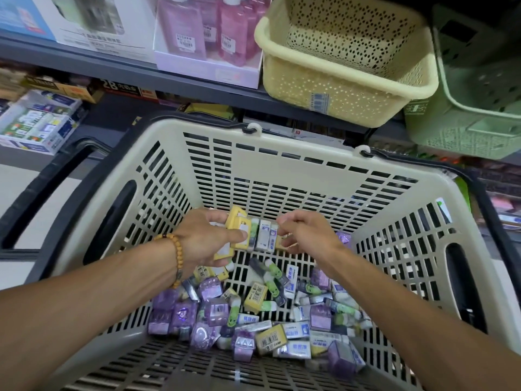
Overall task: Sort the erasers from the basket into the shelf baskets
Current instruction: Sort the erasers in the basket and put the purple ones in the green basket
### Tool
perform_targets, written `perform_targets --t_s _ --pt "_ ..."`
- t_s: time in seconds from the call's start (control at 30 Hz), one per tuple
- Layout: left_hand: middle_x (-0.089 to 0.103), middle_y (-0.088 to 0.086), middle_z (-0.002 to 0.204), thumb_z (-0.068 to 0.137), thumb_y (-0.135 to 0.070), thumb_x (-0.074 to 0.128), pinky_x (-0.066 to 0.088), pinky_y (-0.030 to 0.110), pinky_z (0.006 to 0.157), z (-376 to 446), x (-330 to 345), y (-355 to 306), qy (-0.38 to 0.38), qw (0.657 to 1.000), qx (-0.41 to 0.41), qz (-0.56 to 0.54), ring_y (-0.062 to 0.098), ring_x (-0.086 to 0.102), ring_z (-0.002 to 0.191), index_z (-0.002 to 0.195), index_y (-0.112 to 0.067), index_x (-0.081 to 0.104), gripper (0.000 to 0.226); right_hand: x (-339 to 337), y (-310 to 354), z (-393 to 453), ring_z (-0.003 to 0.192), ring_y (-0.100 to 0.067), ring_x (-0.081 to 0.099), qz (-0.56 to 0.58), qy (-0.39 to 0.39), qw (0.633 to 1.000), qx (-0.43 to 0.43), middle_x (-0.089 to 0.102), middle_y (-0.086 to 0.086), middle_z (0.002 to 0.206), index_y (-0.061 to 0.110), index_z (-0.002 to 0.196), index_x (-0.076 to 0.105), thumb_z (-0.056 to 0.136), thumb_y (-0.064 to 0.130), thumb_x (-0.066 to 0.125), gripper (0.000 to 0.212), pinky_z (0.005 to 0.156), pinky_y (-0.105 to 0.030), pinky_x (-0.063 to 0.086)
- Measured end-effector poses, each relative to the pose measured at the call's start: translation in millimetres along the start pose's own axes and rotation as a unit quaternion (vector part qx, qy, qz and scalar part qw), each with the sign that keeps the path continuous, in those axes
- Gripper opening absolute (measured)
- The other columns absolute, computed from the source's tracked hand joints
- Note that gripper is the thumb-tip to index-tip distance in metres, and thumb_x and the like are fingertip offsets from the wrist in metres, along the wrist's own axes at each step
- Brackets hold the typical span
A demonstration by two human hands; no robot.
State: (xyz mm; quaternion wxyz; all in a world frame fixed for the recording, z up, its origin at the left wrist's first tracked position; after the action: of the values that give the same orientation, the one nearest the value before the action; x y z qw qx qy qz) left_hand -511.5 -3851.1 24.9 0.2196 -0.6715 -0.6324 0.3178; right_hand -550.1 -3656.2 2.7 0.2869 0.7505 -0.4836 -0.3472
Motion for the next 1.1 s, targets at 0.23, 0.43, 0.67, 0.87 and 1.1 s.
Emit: perform_targets --t_s 0.23,0.43,0.67,0.87,1.1 --pt "0.071 0.004 0.099 0.066 -0.017 0.088 0.053 0.022 0.051 -2 10 -2 0.039 0.999 0.021 0.006 0.012 0.068 0.085 0.105 -0.018 0.067 0.045 37 11 -9 0.064 -0.012 0.064 0.045 0.158 0.986 -0.023 0.071 -0.01 0.08 0.008 0.095 0.072 0.086 0.025 0.074 0.019 0.059 -0.022 0.054" --pt "0.058 -0.003 0.101 0.081 -0.017 0.077 0.057 0.027 0.049 2 5 1 0.013 1.0 0.007 -0.014 0.011 0.056 0.084 0.092 -0.02 0.063 0.018 -5 -12 8 0.063 -0.012 0.061 0.066 0.029 0.997 0.037 0.071 -0.013 0.092 0.002 0.094 0.069 0.094 0.016 0.064 0.015 0.056 -0.021 0.051" --pt "0.048 -0.003 0.108 0.083 -0.018 0.074 0.061 0.032 0.057 0 16 8 0.051 0.998 -0.007 0.023 0.007 0.051 0.08 0.087 -0.023 0.059 0.016 -2 -29 23 0.077 -0.021 0.072 -0.037 -0.044 0.997 0.05 0.066 -0.01 0.106 -0.001 0.092 0.071 0.092 -0.003 0.06 0.011 0.057 -0.018 0.058" --pt "0.054 0.003 0.122 0.083 -0.019 0.075 0.058 0.026 0.054 -2 26 9 0.08 0.996 -0.018 0.03 0.015 0.063 0.091 0.098 -0.019 0.063 0.019 6 -6 12 0.066 -0.011 0.067 -0.039 0.044 0.998 -0.027 0.072 -0.01 0.088 0.018 0.084 0.073 0.094 0.032 0.063 0.02 0.059 -0.024 0.057" --pt "0.058 0.014 0.12 0.081 -0.009 0.074 0.06 0.03 0.06 -1 29 9 0.089 0.995 -0.044 -0.033 0.03 0.067 0.097 0.102 -0.007 0.066 0.022 -19 -15 13 0.053 -0.009 0.056 -0.072 0.07 0.995 0.021 0.063 -0.004 0.071 0.006 0.096 0.066 0.096 0.025 0.059 0.02 0.05 -0.02 0.047"
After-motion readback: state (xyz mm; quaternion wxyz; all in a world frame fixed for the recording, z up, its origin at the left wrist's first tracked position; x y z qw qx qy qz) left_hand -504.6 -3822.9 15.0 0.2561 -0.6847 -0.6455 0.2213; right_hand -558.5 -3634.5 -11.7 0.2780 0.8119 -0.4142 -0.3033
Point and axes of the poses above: each hand's wrist, its own z-axis towards the middle knuckle, its own x-axis out of the palm, y = z × x, the point moved 6 cm from there along z, towards the middle knuckle
